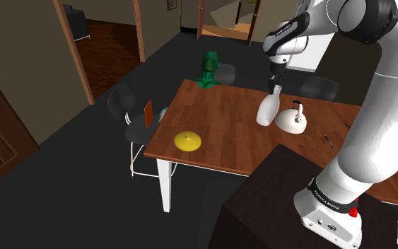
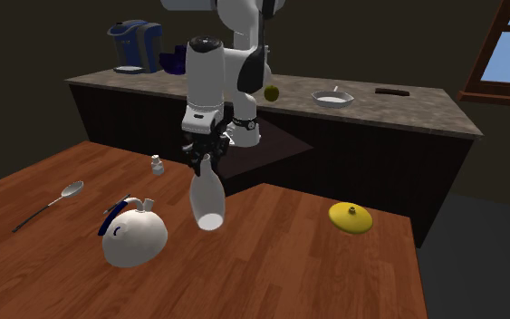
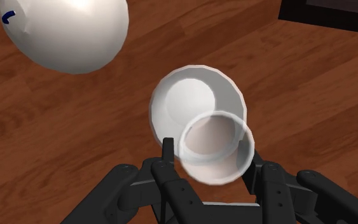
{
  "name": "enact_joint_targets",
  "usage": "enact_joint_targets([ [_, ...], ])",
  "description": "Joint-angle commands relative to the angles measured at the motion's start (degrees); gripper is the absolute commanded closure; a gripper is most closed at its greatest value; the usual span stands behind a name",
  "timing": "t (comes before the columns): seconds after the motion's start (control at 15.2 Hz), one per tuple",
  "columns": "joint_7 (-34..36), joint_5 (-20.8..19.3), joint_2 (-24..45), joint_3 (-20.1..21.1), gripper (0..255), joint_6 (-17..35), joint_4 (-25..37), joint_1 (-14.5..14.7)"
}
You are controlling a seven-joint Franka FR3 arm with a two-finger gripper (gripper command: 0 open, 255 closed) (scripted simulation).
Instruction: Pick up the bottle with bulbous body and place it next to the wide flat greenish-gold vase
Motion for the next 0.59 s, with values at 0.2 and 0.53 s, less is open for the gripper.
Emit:
enact_joint_targets([
  [0.2,0.5,-1.2,-2.2,-0.4,255,-3.4,1.5,0.5],
  [0.53,0.8,-2.1,-3.8,-0.6,255,-6.9,3.6,0.7],
])
